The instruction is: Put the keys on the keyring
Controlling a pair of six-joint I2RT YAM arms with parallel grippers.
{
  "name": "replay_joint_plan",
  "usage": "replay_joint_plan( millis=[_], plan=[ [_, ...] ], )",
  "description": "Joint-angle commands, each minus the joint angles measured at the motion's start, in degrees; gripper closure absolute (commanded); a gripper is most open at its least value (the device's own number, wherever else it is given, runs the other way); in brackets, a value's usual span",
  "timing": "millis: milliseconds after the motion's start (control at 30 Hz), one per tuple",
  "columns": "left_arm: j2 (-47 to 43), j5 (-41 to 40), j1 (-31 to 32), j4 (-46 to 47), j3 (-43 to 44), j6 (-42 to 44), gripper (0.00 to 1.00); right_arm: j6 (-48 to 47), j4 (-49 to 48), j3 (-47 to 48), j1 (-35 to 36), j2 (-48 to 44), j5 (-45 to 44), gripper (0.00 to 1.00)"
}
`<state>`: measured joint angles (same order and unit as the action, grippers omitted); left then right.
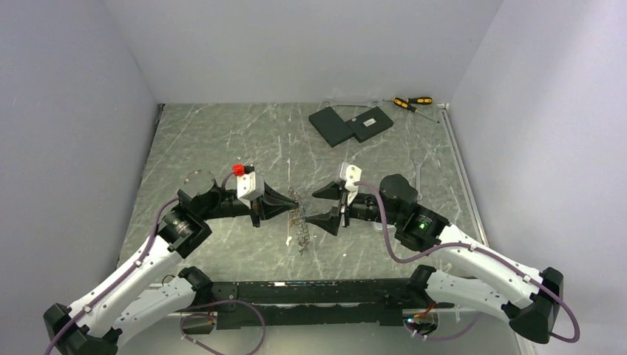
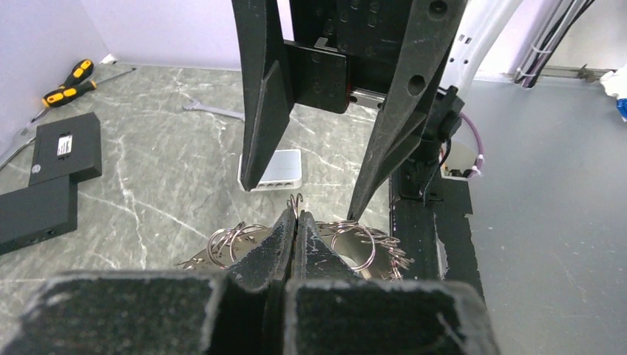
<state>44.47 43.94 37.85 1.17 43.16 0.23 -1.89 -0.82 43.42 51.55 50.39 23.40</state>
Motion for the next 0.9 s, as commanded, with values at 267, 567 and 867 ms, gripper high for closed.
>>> replay_joint_plan(
  millis=[267, 567, 867],
  plan=[
    [-2.1, 4.5, -0.6, 8.3, -0.5, -2.6, 1.00, -1.2, -2.3, 5.5, -1.8, -0.1, 9.1, 0.37],
    [-2.1, 4.5, -0.9, 8.5, -0.7, -2.7, 1.00, -0.7, -4.4, 6.3, -1.8, 1.5, 11.1, 0.53],
    [-1.7, 4.6, -1.0, 8.3, -0.5, -2.8, 1.00, -0.9, -5.5, 7.3, -1.9, 2.8, 11.5, 0.58]
  ],
)
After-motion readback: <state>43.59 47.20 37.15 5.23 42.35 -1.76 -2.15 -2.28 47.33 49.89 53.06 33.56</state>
